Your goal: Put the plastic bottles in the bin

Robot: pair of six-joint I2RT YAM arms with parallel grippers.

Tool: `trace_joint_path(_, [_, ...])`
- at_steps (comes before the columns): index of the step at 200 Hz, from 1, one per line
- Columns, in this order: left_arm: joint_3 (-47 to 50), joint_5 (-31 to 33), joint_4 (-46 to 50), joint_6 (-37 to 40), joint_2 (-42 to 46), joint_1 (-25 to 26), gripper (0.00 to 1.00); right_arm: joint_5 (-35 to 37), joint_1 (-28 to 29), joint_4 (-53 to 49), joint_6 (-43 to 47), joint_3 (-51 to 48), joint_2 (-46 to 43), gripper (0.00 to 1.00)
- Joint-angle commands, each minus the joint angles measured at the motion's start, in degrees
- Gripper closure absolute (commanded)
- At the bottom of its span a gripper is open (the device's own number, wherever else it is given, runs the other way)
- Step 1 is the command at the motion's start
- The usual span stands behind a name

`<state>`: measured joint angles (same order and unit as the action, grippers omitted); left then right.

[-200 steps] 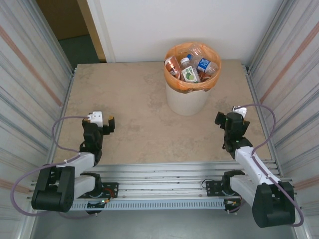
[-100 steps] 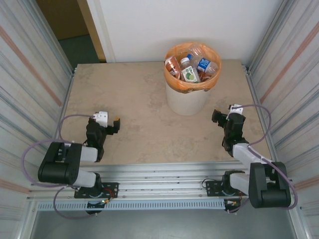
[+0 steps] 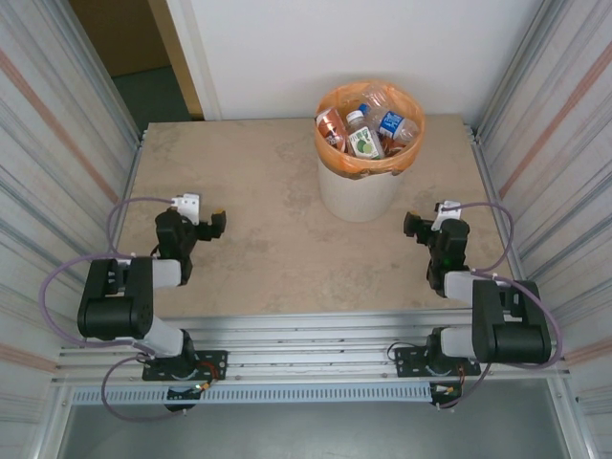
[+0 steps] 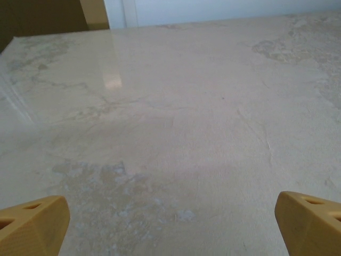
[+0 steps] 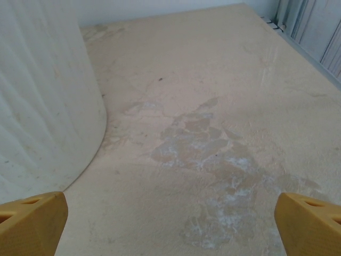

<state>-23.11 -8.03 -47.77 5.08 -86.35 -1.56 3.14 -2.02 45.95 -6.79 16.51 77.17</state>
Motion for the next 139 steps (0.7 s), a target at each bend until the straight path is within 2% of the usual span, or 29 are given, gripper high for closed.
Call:
trace_joint_path(1, [-0.4,-2.6,2.3,-0.8,-0.4,0.0,0.01,-3.1,-1.4,7.0,0.8,-0.7,3.8,0.02])
trace_joint_path(31, [-0.4,-2.2,2.4,-0.8,-0.3,0.2,0.01,-4.1,-2.9,13.1,-0.8,0.5,11.3,0.02])
trace_joint_path(46, [-0.4,-1.8,2.5,-0.7,-0.3,0.6,0.01,-3.1,-2.9,1.8,-1.4,5.3,10.2,0.02])
trace_joint_path(64, [-0.5,-1.5,2.6,-0.5,-0.3,0.6,0.01,-0.5,-0.2,-0.8,1.2,7.1,11.0,0.02])
trace_joint_path(139, [-0.5,-1.4,2.7,-0.5,-0.2,0.6,0.01,-0.7,-0.2,0.0,1.3,6.9,11.2,0.02])
